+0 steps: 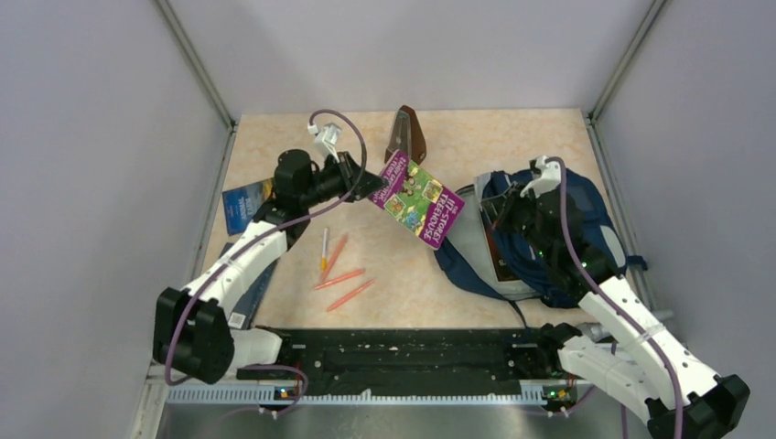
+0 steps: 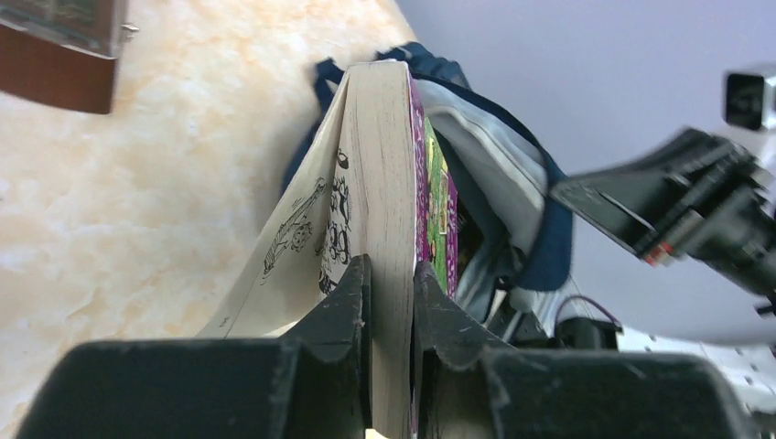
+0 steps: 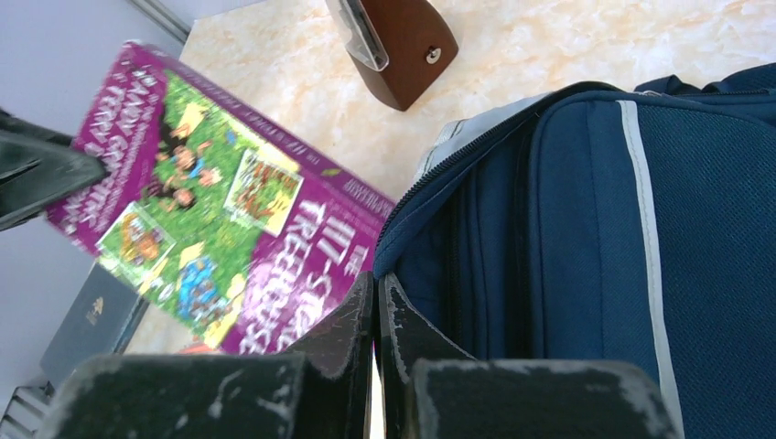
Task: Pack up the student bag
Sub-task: Pick up the book from the center of the board, then place the book in the student bag.
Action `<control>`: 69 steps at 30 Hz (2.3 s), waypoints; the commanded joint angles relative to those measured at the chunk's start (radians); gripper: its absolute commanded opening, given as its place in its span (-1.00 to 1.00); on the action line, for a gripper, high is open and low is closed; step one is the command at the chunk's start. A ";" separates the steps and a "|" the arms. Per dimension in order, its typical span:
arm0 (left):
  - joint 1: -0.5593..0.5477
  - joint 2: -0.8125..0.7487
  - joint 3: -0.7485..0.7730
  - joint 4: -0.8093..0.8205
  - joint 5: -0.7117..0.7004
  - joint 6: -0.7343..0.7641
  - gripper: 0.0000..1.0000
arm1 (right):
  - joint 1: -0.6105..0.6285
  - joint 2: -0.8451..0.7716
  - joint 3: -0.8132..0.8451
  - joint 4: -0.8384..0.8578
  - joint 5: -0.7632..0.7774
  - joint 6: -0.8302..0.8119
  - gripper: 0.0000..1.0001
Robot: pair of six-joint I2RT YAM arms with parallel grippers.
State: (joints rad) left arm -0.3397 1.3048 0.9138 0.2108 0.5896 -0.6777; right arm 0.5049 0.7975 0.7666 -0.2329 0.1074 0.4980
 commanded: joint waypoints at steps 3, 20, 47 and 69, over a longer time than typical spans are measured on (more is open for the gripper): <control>-0.029 -0.145 0.084 -0.167 0.140 0.093 -1.00 | -0.006 -0.024 0.114 0.120 -0.032 -0.009 -1.00; -0.229 0.089 0.254 -0.262 0.259 0.088 -1.00 | -0.006 -0.031 0.149 0.104 -0.054 -0.002 -1.00; -0.312 0.602 0.514 -0.152 -0.091 0.154 0.61 | -0.006 -0.052 0.149 0.051 -0.036 -0.015 -1.00; -0.480 0.412 -0.092 0.561 -0.163 -0.405 0.55 | -0.006 -0.061 0.103 0.066 -0.031 -0.007 -1.00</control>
State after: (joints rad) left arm -0.7898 1.6966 0.8528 0.4664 0.4465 -0.9054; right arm 0.5026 0.7773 0.8268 -0.2787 0.0853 0.4801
